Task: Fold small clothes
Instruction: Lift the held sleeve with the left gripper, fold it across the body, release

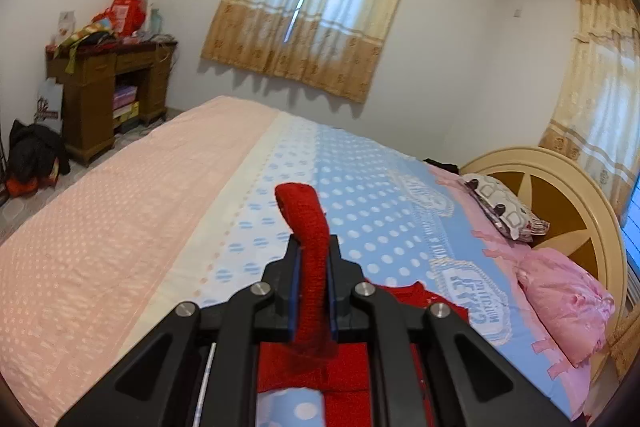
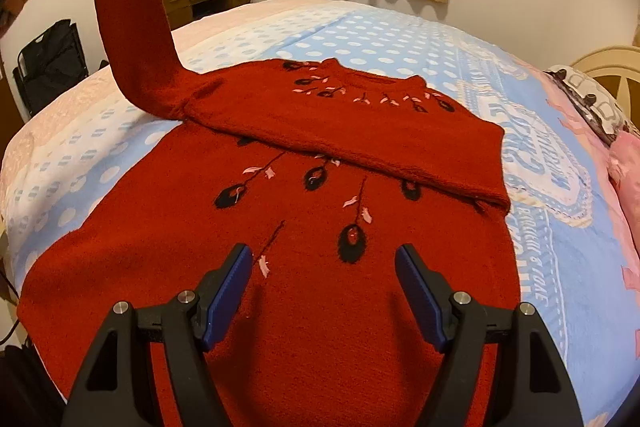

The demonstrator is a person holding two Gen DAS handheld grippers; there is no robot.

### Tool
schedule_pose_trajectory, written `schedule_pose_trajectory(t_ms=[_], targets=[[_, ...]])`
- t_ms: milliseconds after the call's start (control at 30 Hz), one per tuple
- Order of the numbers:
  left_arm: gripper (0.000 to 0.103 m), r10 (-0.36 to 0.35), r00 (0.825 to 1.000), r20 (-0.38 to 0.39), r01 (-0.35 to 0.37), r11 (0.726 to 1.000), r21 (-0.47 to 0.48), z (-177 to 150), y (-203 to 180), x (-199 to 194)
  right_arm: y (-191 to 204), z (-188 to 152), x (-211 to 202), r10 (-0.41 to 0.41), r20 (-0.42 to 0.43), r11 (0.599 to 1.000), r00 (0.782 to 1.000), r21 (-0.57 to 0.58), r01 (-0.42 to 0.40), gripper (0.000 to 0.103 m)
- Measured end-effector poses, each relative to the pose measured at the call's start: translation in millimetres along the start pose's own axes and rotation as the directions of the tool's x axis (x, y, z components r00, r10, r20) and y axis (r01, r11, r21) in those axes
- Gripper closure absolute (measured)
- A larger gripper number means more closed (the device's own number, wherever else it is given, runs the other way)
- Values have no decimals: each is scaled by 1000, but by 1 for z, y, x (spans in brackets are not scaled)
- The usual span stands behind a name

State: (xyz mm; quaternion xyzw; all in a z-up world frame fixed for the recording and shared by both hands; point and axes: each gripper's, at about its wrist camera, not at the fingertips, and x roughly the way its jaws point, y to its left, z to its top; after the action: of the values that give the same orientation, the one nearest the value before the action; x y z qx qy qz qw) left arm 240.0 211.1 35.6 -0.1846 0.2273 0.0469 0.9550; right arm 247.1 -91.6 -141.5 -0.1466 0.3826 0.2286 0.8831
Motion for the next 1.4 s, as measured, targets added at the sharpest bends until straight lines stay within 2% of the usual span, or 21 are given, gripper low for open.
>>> schedule_pose_trajectory(t_ms=[367, 567, 800, 1033, 1233, 1400], targets=[[92, -78, 997, 13, 78, 997, 3, 10, -47, 11, -3, -3, -1, 15, 6, 1000, 1000, 15, -15, 28], [92, -128, 991, 22, 127, 991, 33, 18, -78, 14, -9, -5, 1, 28, -2, 999, 1000, 44, -27, 28], [92, -188, 982, -2, 187, 979, 75, 12, -115, 25, -9, -6, 1, 31, -7, 998, 999, 53, -31, 28], [92, -230, 970, -76, 237, 967, 94, -6, -153, 56, -12, -7, 4, 45, -17, 997, 999, 63, -44, 28], [92, -261, 951, -166, 282, 952, 118, -34, -192, 91, -15, -7, 7, 61, -32, 995, 998, 80, -59, 28], [92, -256, 929, -269, 300, 944, 137, -68, -224, 129, -20, -7, 5, 75, -29, 992, 997, 107, -71, 28]])
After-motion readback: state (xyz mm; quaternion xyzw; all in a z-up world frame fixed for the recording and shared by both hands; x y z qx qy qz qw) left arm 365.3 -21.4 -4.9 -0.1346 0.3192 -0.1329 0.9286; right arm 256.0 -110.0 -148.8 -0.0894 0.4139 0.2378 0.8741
